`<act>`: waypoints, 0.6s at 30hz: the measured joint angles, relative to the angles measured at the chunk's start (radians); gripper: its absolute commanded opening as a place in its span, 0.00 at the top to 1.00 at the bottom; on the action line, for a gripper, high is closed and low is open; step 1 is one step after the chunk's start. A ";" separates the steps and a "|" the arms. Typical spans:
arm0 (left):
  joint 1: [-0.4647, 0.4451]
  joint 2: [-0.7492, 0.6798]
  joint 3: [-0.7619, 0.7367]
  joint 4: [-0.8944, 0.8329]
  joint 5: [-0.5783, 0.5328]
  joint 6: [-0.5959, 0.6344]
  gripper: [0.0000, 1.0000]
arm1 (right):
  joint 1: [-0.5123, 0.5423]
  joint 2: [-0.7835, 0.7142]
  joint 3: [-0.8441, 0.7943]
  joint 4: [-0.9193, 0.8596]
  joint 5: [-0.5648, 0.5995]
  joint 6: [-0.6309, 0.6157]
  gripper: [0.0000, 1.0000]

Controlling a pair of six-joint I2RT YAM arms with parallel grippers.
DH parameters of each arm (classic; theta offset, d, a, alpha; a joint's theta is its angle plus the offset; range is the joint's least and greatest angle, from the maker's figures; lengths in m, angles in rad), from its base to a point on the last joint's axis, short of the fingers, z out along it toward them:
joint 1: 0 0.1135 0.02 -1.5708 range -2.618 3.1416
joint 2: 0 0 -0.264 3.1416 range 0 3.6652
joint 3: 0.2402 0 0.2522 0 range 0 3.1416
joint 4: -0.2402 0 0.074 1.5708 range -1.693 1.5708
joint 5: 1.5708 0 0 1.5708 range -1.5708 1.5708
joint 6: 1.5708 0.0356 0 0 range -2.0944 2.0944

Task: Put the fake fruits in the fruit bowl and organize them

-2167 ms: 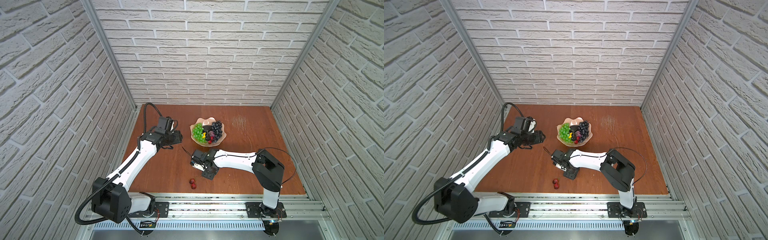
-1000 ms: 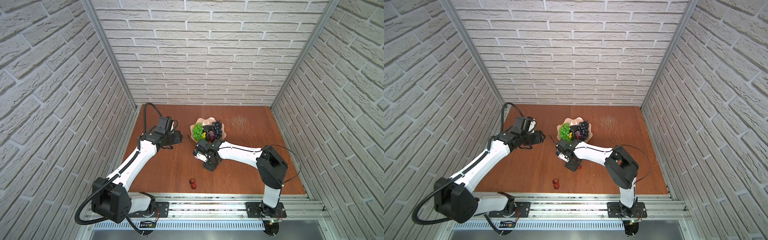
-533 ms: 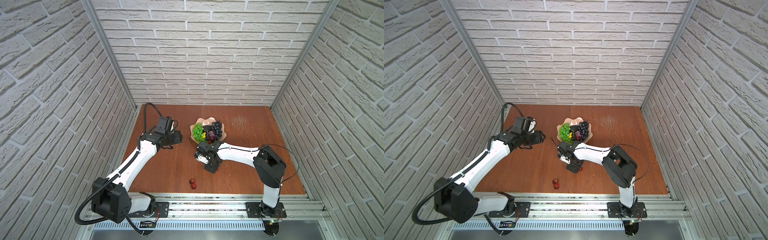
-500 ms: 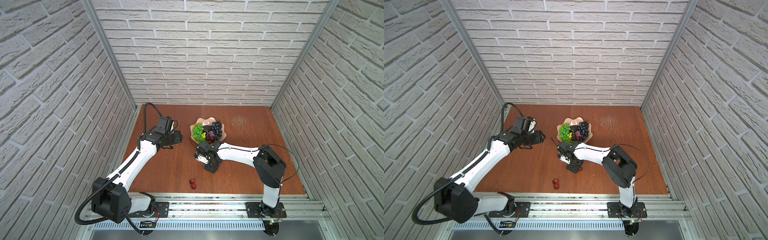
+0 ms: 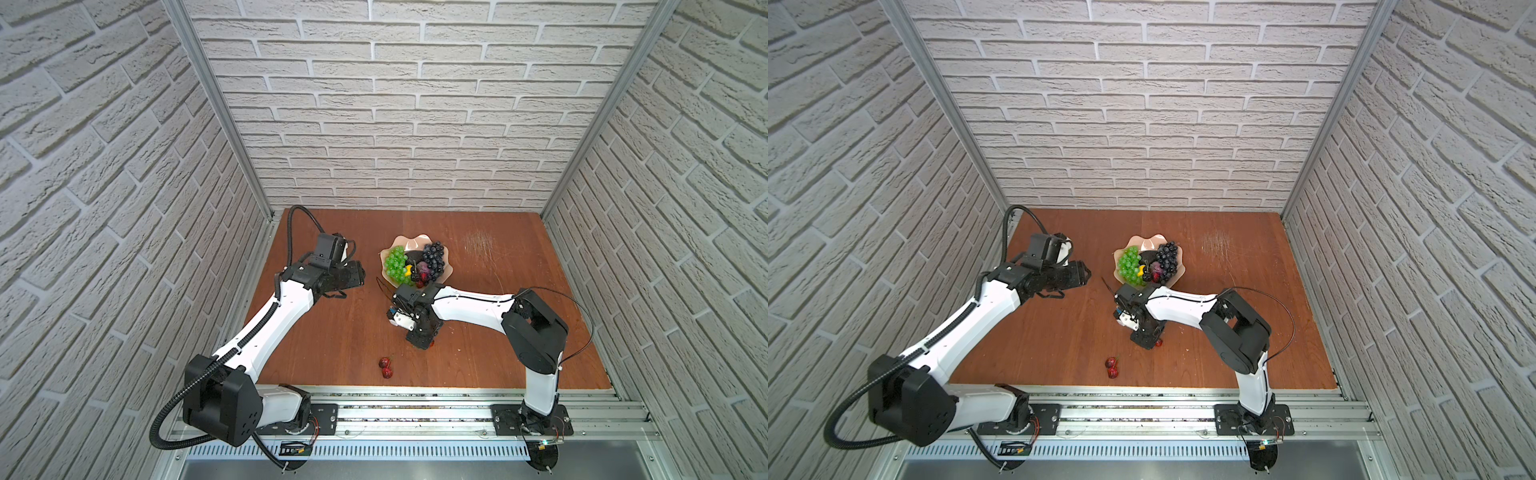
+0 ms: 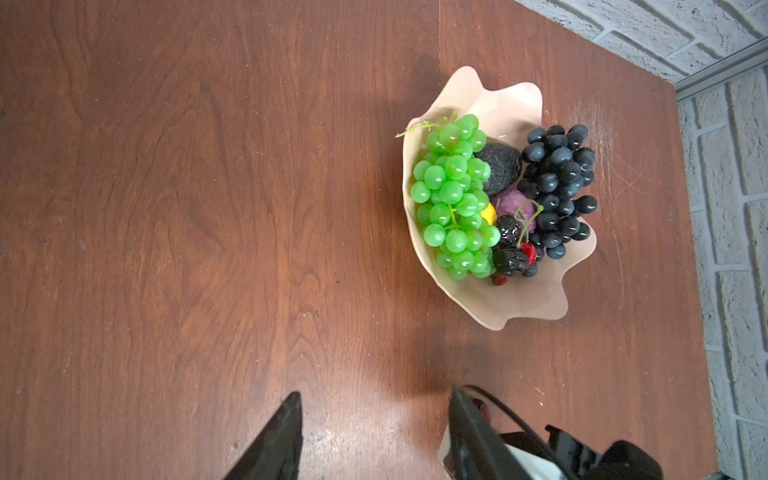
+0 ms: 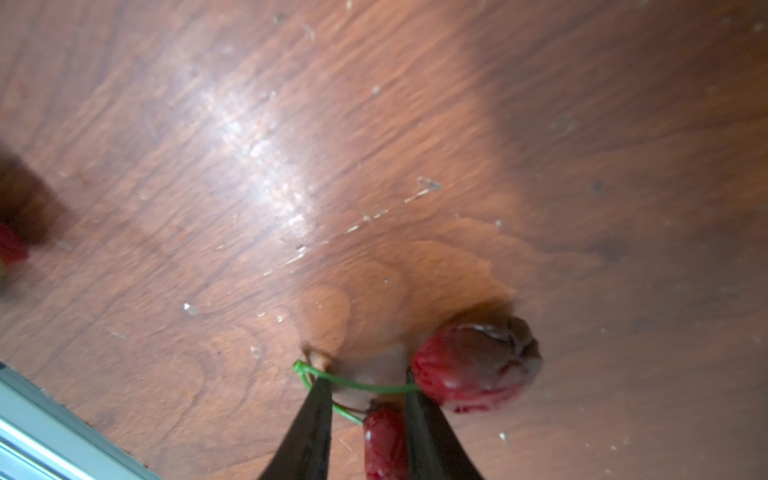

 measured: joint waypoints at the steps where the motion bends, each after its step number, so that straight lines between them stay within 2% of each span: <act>1: 0.000 0.000 0.000 0.000 0.000 0.000 0.43 | 0.000 0.000 0.000 0.002 -0.001 0.002 0.78; 9: 0.000 0.000 0.000 0.000 0.000 0.000 0.43 | -0.001 0.000 -0.002 0.016 -0.037 0.013 0.93; 13: 0.000 0.000 0.000 -0.002 0.000 0.000 0.43 | -0.006 0.000 -0.006 0.019 -0.080 0.025 0.94; 14: 0.000 0.000 0.000 -0.003 0.000 0.000 0.43 | -0.008 -0.002 -0.007 0.019 -0.090 0.028 0.93; 16: 0.000 0.000 0.000 -0.006 -0.001 0.000 0.43 | -0.011 -0.005 -0.008 0.016 -0.109 0.036 0.82; 18: 0.000 0.000 0.000 -0.007 -0.001 0.000 0.43 | -0.012 -0.011 -0.008 0.012 -0.121 0.039 0.75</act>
